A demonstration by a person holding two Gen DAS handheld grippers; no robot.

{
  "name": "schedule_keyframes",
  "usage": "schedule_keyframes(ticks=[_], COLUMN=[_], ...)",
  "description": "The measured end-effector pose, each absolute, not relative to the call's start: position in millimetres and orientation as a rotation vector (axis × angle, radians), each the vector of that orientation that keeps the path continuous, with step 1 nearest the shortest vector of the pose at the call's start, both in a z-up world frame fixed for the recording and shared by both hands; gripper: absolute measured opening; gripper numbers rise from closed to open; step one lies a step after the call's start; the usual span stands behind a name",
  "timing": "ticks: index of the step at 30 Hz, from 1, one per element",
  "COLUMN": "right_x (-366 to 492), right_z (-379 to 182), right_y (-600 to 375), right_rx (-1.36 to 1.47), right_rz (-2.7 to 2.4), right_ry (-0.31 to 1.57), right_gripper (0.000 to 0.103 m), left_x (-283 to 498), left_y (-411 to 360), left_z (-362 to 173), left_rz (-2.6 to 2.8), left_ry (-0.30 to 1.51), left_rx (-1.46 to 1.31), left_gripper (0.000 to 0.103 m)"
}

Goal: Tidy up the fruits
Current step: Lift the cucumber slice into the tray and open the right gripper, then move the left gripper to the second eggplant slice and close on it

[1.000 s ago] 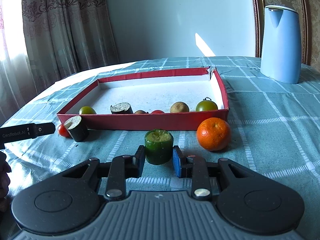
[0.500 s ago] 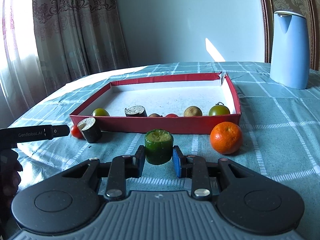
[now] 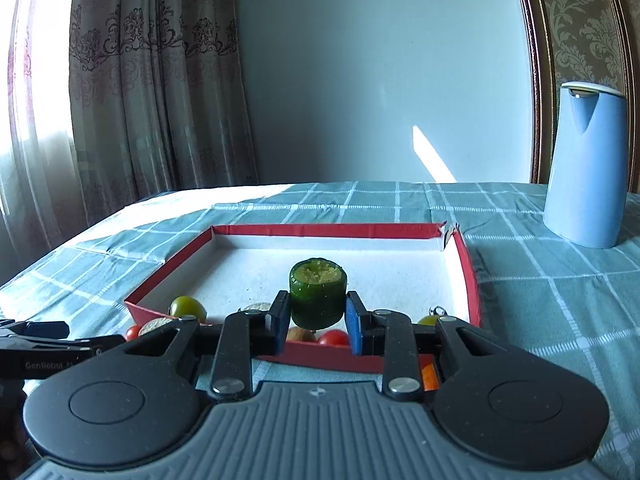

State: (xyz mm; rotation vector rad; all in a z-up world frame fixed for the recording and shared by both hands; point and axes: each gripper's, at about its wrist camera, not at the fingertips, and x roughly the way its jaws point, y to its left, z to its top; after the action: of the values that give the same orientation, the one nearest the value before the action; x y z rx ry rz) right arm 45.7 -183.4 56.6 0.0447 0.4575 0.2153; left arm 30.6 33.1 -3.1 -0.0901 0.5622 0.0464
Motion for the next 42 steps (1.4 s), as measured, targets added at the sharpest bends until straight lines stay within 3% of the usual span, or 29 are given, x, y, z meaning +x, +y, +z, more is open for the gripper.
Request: schedule_keyframes(ticks=[14, 42], right_x=[98.4, 72.4], right_z=[25.9, 30.2], right_y=[-177.8, -200.1], right_rx=[-0.004, 0.1], right_rz=[0.155, 0.126], right_ry=[0.575, 0.497], right_gripper=[0.028, 0.03], left_x=[30.6, 33.0], left_y=[31.9, 35.4], left_z=[-3.5, -5.5], left_rz=[0.035, 0.053], left_ry=[0.564, 0.579], left_rx=[-0.085, -0.095], left_gripper=[0.099, 0.101])
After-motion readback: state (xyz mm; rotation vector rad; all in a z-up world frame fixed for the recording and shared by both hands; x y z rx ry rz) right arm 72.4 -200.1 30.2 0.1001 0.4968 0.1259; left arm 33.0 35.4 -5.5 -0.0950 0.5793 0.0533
